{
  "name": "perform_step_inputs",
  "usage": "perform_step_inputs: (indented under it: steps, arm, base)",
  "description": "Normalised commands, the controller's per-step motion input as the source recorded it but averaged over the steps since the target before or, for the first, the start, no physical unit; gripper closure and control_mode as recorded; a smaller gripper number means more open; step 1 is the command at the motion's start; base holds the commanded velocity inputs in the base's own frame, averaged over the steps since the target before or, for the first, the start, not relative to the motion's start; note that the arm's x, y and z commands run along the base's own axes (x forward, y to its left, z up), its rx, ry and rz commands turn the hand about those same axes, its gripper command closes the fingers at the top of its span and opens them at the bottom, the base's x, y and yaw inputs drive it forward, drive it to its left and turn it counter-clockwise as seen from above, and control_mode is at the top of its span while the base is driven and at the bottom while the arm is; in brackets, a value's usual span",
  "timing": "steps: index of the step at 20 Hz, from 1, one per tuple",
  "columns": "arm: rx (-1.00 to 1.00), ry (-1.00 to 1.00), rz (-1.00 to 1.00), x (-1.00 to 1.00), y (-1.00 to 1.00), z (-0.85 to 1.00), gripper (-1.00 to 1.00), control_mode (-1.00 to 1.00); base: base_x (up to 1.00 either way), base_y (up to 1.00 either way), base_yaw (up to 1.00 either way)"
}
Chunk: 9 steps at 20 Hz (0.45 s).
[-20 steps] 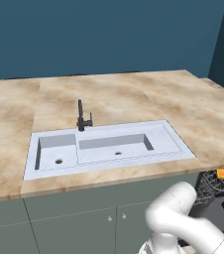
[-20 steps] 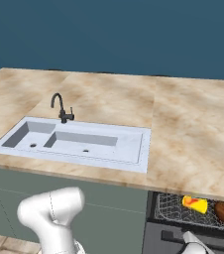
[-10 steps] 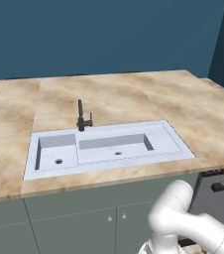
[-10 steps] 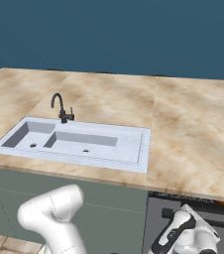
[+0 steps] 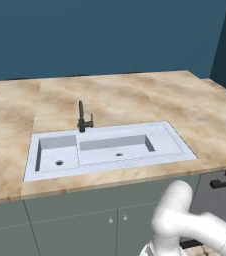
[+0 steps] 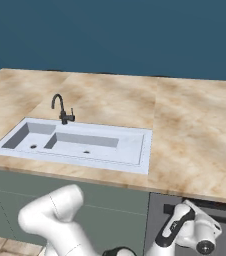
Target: Pick up the cup and bowl from the counter, place them in the dishwasher, and close the dishwasher door.
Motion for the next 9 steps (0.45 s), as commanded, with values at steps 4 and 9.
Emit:
perform_step_inputs:
  steps: [4,9]
  arm:
    - [-0.19,-0.02,0.00,0.56,-0.22,-0.65,-1.00,-1.00]
    - [-0.25,0.00,0.00,0.95,-0.16,-0.83,-1.00,-1.00]
  base:
    - [0.00,0.00,0.00]
    - [0.00,0.00,0.00]
